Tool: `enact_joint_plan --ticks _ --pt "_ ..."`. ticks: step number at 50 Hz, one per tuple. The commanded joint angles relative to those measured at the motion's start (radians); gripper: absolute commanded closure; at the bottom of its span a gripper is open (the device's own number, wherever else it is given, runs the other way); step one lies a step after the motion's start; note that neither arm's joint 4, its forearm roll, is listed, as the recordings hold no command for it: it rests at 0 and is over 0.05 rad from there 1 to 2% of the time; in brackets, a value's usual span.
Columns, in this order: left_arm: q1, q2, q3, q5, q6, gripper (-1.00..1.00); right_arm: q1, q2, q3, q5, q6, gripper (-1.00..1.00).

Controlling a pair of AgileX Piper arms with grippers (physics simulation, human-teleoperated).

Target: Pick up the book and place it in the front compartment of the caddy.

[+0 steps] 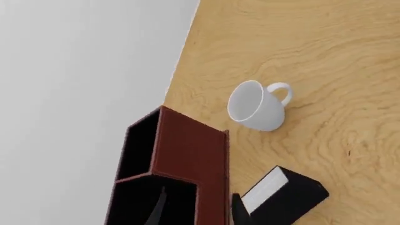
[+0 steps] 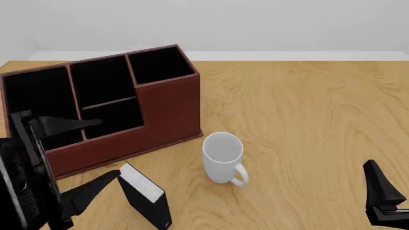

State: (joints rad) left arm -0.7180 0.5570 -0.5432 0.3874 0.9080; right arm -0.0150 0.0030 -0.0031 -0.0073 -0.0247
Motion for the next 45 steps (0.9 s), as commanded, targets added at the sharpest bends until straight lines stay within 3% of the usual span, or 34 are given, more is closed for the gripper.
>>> enact_joint_plan --ticks 1,4,7,13,25,32,45 --pt "-0.037 0.065 -0.03 0.2 0.225 -1.0 -0.003 -0.001 0.0 0.0 0.002 -1.0" --pt "-0.064 0.042 -0.051 0.274 0.288 -1.0 -0.006 -0.001 -0.002 0.001 0.005 -1.0" --pt "-0.05 0.085 -0.098 0.321 0.268 -1.0 -0.011 -0.001 -0.001 0.0 0.008 -1.0" --pt "-0.061 0.096 -0.132 0.358 0.325 -1.0 -0.013 0.001 -0.001 -0.001 0.012 -1.0" --pt "-0.04 0.134 -0.111 0.371 0.446 -1.0 -0.019 0.0 0.0 -0.003 0.02 -1.0" --pt "-0.009 0.145 -0.064 0.373 0.556 -1.0 -0.023 -0.001 0.002 -0.004 0.024 -1.0" --pt "-0.018 0.241 -0.123 0.362 0.568 -1.0 -0.03 0.001 0.002 -0.007 0.031 -1.0"
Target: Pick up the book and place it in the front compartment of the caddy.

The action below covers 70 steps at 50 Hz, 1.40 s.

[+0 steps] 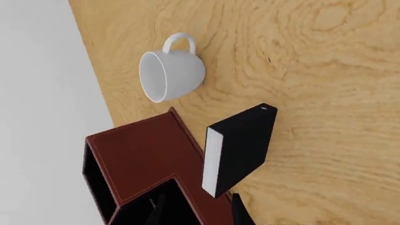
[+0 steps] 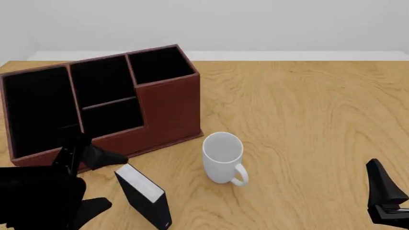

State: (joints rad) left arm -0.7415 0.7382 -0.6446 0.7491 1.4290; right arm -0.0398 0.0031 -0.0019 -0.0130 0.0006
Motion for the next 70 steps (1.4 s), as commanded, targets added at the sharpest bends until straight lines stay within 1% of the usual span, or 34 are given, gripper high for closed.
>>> enact_joint_plan --ticks 1,9,13,16,20,22,32,45,47,48,50,57,70 --pt "0.004 0.063 -0.024 0.001 0.05 -1.0 -0.005 0.001 0.001 -0.001 0.006 -1.0" --pt "0.004 0.103 -0.058 0.011 0.051 -1.0 -0.004 -0.001 0.001 0.0 0.008 -1.0" --pt "-0.01 0.118 -0.051 0.006 0.042 -1.0 -0.007 -0.001 0.001 0.0 0.011 -1.0" --pt "0.0 0.138 -0.04 0.002 0.038 -1.0 -0.009 0.001 0.001 -0.001 0.012 -1.0" --pt "-0.013 0.153 -0.048 0.005 0.025 -1.0 -0.007 0.0 0.001 0.002 0.013 -1.0" --pt "-0.012 0.165 -0.044 -0.008 0.031 -1.0 -0.01 0.0 0.001 0.002 0.015 -1.0" --pt "-0.043 0.2 -0.032 -0.042 0.009 -1.0 -0.017 0.001 0.002 0.002 0.022 -1.0" --pt "-0.043 0.244 -0.038 -0.06 0.009 -1.0 -0.02 0.013 0.001 -0.008 0.025 -1.0" --pt "-0.042 0.253 -0.036 -0.073 0.009 -1.0 -0.021 0.008 0.002 -0.004 0.025 -1.0" --pt "-0.039 0.253 -0.029 -0.101 0.02 -1.0 -0.021 0.007 0.002 -0.003 0.026 -1.0" --pt "-0.051 0.257 -0.031 -0.082 0.001 -1.0 -0.023 0.008 0.002 -0.004 0.027 -1.0" --pt "-0.044 0.278 -0.038 -0.096 -0.008 -1.0 -0.025 0.001 0.001 0.001 0.031 -1.0" --pt "-0.038 0.298 -0.02 -0.107 -0.018 -1.0 -0.03 0.004 0.001 -0.002 0.038 -1.0"
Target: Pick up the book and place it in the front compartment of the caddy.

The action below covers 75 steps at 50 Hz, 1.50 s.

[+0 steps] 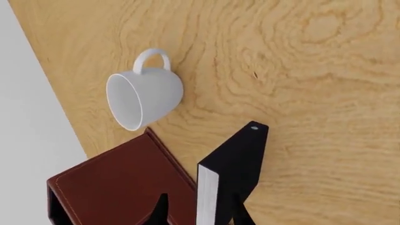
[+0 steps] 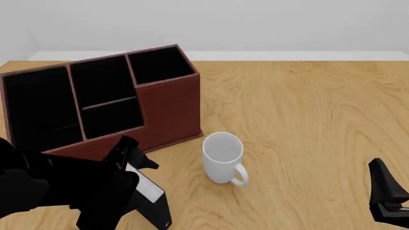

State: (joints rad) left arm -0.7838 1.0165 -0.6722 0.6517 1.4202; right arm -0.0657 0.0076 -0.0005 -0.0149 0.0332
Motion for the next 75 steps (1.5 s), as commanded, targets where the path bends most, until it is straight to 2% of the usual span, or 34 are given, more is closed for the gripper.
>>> enact_joint_plan --ticks 1,14,27,50,54,55,56,57,59,71,75 --pt "0.007 0.021 0.012 -0.012 -0.006 -1.0 -0.004 0.0 0.0 -0.001 0.006 -1.0" --pt "-0.022 0.047 0.03 -0.047 -0.038 -1.0 -0.006 -0.001 0.0 -0.002 0.007 -1.0" --pt "-0.02 0.069 0.023 -0.064 -0.051 -1.0 -0.008 0.016 0.0 -0.017 0.009 -1.0" --pt "-0.027 0.127 0.066 -0.142 -0.073 -1.0 -0.011 0.026 0.0 -0.022 0.003 -1.0" --pt "-0.034 0.149 0.07 -0.144 -0.093 -1.0 -0.012 0.027 0.0 -0.022 0.002 -1.0" --pt "-0.053 0.15 0.072 -0.121 -0.117 -1.0 -0.013 0.024 0.0 -0.019 0.002 -1.0" --pt "-0.049 0.144 0.087 -0.134 -0.098 -1.0 -0.013 0.024 0.0 -0.019 0.002 -1.0" --pt "-0.003 0.174 0.075 -0.174 -0.074 1.0 -0.013 0.029 0.0 -0.024 0.001 -1.0" --pt "-0.046 0.158 0.084 -0.138 -0.109 1.0 -0.014 0.027 0.0 -0.022 0.0 -1.0" --pt "-0.051 0.167 0.088 -0.164 -0.097 1.0 -0.015 0.033 0.0 -0.027 -0.001 -1.0" --pt "-0.076 0.148 0.086 -0.139 -0.112 1.0 -0.016 0.023 0.0 -0.018 -0.001 -1.0"
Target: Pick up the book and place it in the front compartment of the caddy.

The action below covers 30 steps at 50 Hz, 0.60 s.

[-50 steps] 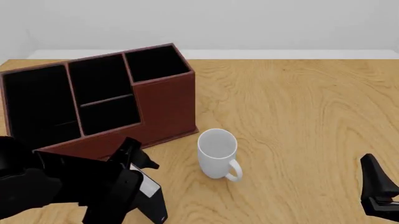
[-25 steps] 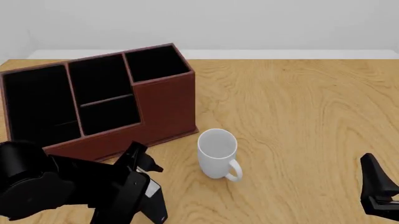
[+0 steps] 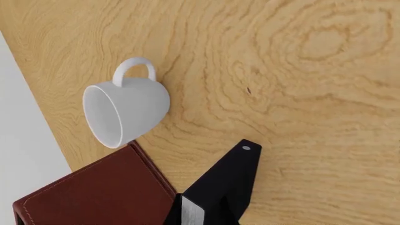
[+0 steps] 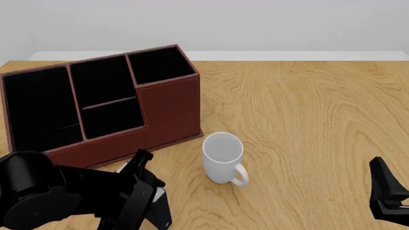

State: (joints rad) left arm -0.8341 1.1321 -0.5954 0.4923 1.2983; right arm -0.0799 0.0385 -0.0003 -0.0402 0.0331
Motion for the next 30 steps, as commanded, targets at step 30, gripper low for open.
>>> enact_joint_plan --ticks 30 --pt "0.062 -0.092 -0.105 0.276 0.09 1.0 -0.002 -0.038 0.0 0.011 0.019 -1.0"
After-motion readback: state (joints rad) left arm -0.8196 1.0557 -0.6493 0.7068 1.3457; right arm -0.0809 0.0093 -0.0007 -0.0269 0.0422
